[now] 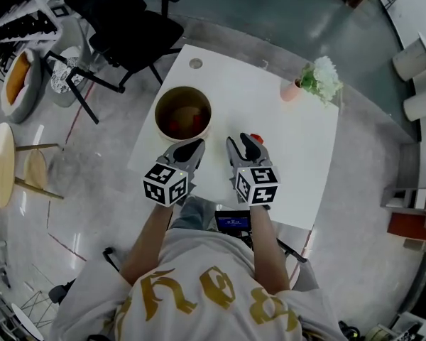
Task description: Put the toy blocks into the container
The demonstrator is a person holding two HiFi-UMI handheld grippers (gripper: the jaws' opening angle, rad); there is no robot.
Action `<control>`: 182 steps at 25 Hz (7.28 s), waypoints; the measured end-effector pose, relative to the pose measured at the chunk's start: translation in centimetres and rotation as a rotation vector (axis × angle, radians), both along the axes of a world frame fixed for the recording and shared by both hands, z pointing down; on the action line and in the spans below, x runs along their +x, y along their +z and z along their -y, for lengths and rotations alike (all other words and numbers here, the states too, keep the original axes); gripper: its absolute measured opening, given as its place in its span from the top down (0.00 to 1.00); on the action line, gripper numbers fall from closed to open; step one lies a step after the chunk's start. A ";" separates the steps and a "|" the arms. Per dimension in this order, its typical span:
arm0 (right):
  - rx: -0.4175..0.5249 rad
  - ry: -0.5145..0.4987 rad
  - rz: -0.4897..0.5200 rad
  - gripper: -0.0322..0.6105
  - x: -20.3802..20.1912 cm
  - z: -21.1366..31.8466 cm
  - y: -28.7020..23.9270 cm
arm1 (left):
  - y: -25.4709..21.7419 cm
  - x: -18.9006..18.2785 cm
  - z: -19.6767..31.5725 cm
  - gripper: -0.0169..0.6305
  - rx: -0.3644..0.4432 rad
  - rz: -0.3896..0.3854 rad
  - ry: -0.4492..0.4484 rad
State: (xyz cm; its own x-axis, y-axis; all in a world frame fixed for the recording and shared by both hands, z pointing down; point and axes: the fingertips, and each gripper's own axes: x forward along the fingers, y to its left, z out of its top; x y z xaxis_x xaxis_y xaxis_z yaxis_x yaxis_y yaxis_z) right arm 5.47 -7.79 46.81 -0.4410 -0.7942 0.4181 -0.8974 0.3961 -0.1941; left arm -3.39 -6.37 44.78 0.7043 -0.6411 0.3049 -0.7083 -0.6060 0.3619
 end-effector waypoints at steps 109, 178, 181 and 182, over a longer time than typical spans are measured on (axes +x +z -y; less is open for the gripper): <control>-0.101 -0.414 -0.343 0.69 10.4 3.3 15.2 | 12.5 11.1 2.9 0.97 -0.285 0.272 -0.015; 0.112 -0.243 -0.015 0.68 -2.9 3.4 -2.8 | -3.5 -7.0 4.9 0.97 0.018 0.030 -0.253; 0.121 -0.241 -0.022 0.68 -4.6 3.9 -3.3 | -3.3 -8.2 5.6 0.97 0.014 0.013 -0.243; 0.123 -0.241 -0.023 0.68 -5.1 4.0 -3.4 | -3.3 -8.5 5.8 0.97 0.013 0.008 -0.237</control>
